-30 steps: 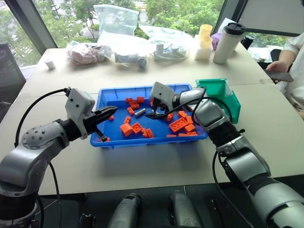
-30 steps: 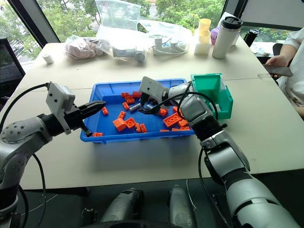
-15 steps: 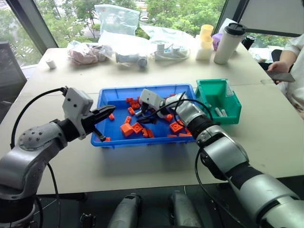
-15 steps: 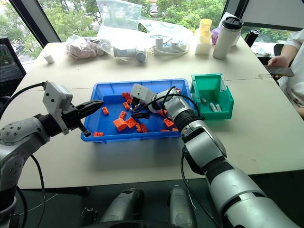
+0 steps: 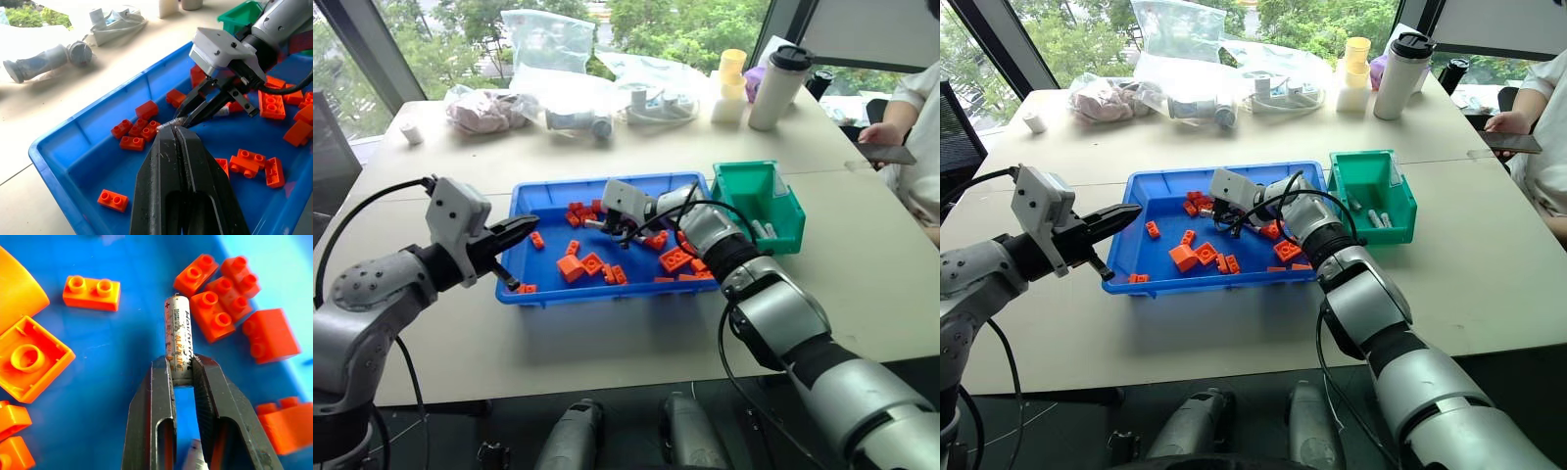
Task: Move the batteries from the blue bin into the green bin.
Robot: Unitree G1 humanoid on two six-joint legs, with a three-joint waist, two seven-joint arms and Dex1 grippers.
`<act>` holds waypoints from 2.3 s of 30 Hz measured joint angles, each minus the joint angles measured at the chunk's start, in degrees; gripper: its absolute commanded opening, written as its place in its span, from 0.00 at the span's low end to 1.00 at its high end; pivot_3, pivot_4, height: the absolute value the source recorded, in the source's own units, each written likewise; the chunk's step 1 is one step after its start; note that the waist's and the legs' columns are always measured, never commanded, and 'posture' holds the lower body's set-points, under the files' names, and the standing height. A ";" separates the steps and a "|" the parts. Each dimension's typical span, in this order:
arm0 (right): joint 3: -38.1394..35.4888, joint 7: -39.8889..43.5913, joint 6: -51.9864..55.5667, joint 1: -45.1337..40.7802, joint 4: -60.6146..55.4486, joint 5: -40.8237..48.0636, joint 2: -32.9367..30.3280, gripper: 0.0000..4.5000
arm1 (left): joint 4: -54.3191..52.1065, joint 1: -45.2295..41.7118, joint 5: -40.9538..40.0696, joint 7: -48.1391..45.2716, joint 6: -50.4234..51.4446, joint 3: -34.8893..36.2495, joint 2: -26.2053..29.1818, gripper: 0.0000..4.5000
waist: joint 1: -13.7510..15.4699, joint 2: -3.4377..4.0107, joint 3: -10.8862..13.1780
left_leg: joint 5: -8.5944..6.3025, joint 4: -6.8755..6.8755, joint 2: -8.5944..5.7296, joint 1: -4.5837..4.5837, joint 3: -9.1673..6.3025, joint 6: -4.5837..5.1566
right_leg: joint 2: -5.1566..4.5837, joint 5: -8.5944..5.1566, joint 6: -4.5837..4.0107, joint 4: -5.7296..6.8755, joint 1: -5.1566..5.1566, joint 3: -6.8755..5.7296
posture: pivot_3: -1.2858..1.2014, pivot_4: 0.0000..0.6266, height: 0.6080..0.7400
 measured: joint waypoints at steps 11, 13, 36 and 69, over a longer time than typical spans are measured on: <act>-13.79 0.28 26.08 12.83 -37.84 5.58 -21.37 0.00 | 1.67 -1.81 0.06 -1.60 0.02 -1.22 0.20 0.00 | 1.11 0.00 0.00 | -0.20 0.04 0.01 -0.01 0.07 0.34 | -0.08 0.00 0.00 -0.02 0.00 0.01 | 0.52 0.24 1.00; -15.29 -0.66 27.98 13.29 -38.38 5.82 -23.66 0.00 | 1.70 -1.84 0.07 -1.62 0.02 -1.49 0.10 0.00 | 1.31 0.00 0.00 | -0.20 0.05 0.00 -0.02 0.09 0.35 | -0.10 0.00 0.00 -0.03 0.01 0.00 | 0.52 0.24 1.00; -18.60 -7.72 28.56 22.81 -34.47 7.83 -30.51 0.00 | 3.79 -4.31 1.35 -1.89 -0.95 -6.57 -2.91 0.00 | 1.54 -0.01 0.00 | -0.21 0.10 0.01 -0.02 0.16 0.37 | -0.10 0.00 0.00 -0.04 0.06 0.01 | 0.52 0.24 1.00; -10.32 -6.53 42.74 20.39 -48.71 20.13 -20.47 0.99 | 4.14 -4.22 1.78 -2.63 -1.11 -7.54 -2.98 0.00 | 1.70 -0.06 -0.03 | -0.22 0.18 -0.02 -0.04 0.11 0.39 | -0.12 0.01 0.01 -0.04 0.10 -0.01 | 0.52 0.24 1.00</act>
